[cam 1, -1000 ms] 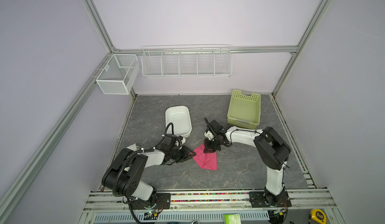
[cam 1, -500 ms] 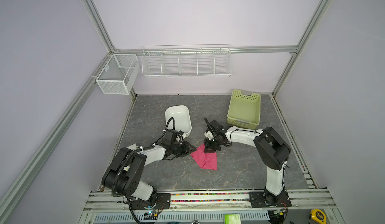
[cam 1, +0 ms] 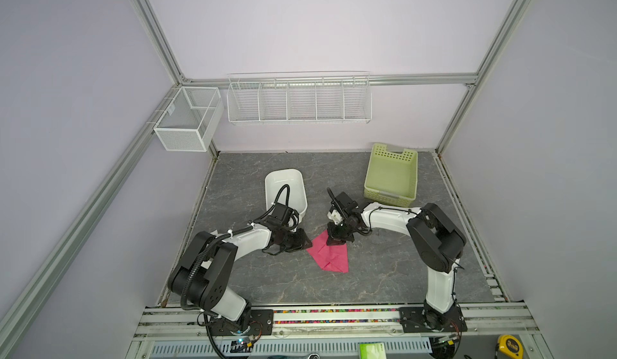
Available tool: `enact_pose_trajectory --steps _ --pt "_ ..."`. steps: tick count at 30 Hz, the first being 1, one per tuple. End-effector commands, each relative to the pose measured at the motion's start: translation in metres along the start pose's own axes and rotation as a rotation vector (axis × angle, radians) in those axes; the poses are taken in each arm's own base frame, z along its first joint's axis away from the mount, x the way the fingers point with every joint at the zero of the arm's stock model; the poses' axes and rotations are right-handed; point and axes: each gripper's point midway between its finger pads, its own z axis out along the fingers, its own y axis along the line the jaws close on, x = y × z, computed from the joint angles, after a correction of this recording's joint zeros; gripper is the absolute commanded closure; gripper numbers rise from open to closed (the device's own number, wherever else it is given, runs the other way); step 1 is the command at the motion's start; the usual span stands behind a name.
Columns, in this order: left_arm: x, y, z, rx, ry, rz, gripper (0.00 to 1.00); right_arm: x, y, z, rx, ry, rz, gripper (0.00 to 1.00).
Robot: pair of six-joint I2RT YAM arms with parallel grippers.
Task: Place the utensils on the paper napkin and roll it up
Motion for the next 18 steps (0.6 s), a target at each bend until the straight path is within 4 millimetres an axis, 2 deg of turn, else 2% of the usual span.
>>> enact_pose_trajectory --steps 1,4,6,15,18 --pt "0.014 0.015 0.009 -0.097 0.050 0.013 0.68 0.008 -0.022 0.002 0.083 0.030 0.025 0.93" --pt "0.019 0.019 0.014 -0.134 0.056 0.019 0.68 0.009 -0.022 0.002 0.082 0.029 0.024 0.93" --pt "0.020 0.014 0.017 -0.106 0.059 0.015 0.67 0.009 -0.022 0.002 0.083 0.030 0.022 0.93" --pt "0.018 -0.028 0.022 0.171 0.039 -0.047 0.66 0.009 -0.022 0.003 0.083 0.032 0.024 0.93" --pt "0.020 -0.034 0.020 0.219 0.025 -0.086 0.64 0.010 -0.023 0.003 0.083 0.033 0.023 0.93"
